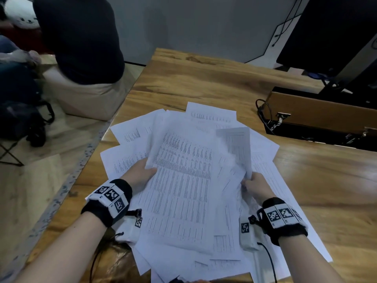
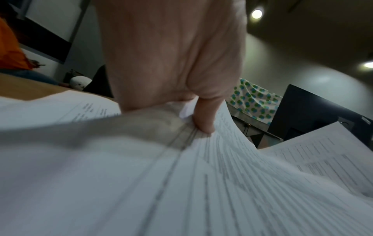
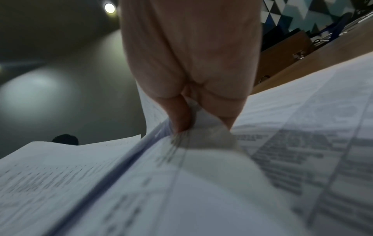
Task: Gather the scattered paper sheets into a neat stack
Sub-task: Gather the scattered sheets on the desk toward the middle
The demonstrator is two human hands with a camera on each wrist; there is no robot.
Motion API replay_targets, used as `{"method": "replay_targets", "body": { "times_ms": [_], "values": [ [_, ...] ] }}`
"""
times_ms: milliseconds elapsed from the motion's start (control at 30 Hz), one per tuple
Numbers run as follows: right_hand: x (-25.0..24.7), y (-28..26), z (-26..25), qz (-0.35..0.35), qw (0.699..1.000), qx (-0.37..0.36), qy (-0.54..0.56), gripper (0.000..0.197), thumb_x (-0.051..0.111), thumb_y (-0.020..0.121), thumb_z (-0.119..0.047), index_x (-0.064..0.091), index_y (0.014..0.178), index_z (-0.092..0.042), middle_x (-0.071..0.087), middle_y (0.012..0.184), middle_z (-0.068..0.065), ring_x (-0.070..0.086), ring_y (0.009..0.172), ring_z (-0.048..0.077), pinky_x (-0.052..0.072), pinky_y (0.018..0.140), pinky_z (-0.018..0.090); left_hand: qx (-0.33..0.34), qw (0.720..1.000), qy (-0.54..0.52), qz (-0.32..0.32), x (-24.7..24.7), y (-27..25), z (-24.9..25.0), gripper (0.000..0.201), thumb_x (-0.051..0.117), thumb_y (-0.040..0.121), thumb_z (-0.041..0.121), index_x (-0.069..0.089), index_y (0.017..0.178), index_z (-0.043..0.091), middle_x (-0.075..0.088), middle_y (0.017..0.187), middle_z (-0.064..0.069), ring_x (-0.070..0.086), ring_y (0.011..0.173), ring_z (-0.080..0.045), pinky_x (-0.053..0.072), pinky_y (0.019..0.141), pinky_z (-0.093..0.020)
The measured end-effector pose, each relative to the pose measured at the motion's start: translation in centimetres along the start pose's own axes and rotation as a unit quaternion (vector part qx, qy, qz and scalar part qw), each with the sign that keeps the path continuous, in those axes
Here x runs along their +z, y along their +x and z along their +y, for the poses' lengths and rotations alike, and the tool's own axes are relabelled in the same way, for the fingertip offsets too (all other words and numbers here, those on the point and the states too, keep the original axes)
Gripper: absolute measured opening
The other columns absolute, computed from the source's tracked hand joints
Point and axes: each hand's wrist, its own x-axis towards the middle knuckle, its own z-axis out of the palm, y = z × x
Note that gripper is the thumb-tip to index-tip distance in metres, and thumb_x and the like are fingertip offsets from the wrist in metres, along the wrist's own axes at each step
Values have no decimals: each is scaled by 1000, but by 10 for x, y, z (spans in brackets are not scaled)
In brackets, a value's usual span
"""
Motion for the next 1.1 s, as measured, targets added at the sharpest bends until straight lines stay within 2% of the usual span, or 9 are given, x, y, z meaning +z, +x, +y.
{"method": "replay_targets", "body": {
  "times_ms": [133, 333, 500, 600, 667, 767, 933, 1000, 1100],
  "values": [
    [14, -6, -12, -55, 996, 12, 67, 30, 40, 96, -8, 54, 70, -10, 63, 71, 8, 61, 53, 11, 46, 47, 23, -10, 999, -29, -30, 12, -7, 4, 35, 46, 94, 14, 50, 129, 14, 61, 125, -7, 56, 118, -27, 39, 107, -47],
    [12, -18, -8, -27, 955, 66, 287, 71, 21, 91, -62, 42, 139, -14, 49, 140, 13, 49, 125, 32, 43, 99, 44, 3, 997, -80, -7, 31, -12, 9, 41, 39, 98, 16, 40, 138, 10, 52, 133, -4, 49, 122, -21, 37, 104, -34],
    [9, -21, 5, -30, 962, 23, 272, 68, 17, 91, -62, 35, 142, -20, 43, 139, 0, 43, 126, 20, 35, 103, 40, -40, 986, -157, 25, 23, 2, -1, 41, 46, 95, 21, 47, 133, 4, 56, 131, -12, 51, 123, -31, 36, 109, -50],
    [12, -21, 11, -12, 968, -31, 250, 78, 39, 74, -80, 44, 132, -28, 42, 145, 1, 43, 129, 21, 33, 110, 45, -55, 984, -168, 39, 12, 2, 3, 41, 46, 96, 21, 48, 132, 1, 56, 131, -13, 51, 122, -32, 37, 108, -49],
    [11, -14, 23, -8, 974, -35, 224, 78, 57, 75, -69, 44, 133, -19, 51, 137, 6, 50, 124, 26, 46, 100, 42, -59, 984, -164, 33, 5, -1, 4, 38, 47, 96, 20, 51, 129, 1, 59, 127, -12, 55, 116, -30, 40, 105, -46],
    [10, -13, 19, 7, 981, -71, 179, 11, 57, 89, -24, 55, 91, -14, 60, 81, 4, 60, 65, 11, 47, 45, 17, -48, 995, -83, -13, 2, -9, 10, 34, 47, 95, 17, 54, 124, 2, 61, 124, -13, 55, 116, -31, 38, 108, -48],
    [14, -1, -5, 33, 980, -73, 183, 20, 51, 89, -5, 41, 72, -10, 43, 65, 4, 41, 56, 15, 38, 41, 15, -34, 996, -14, -79, 18, -14, 15, 31, 52, 90, 13, 60, 119, 6, 68, 115, -12, 65, 104, -29, 49, 97, -46],
    [17, -4, -16, 16, 961, -48, 271, 18, 43, 97, -26, 49, 83, -17, 53, 77, 2, 51, 67, 17, 47, 53, 20, -13, 994, 42, -98, 26, -11, 11, 35, 52, 89, 14, 56, 124, 9, 65, 119, -11, 62, 108, -29, 49, 95, -44],
    [13, -6, -10, 0, 928, 15, 372, 56, 22, 95, -55, 50, 125, -18, 58, 111, 0, 56, 106, 22, 46, 89, 36, -8, 999, 40, -10, 32, -4, -1, 37, 51, 91, 19, 50, 127, 12, 61, 122, -6, 59, 109, -25, 51, 84, -31]
  ]
}}
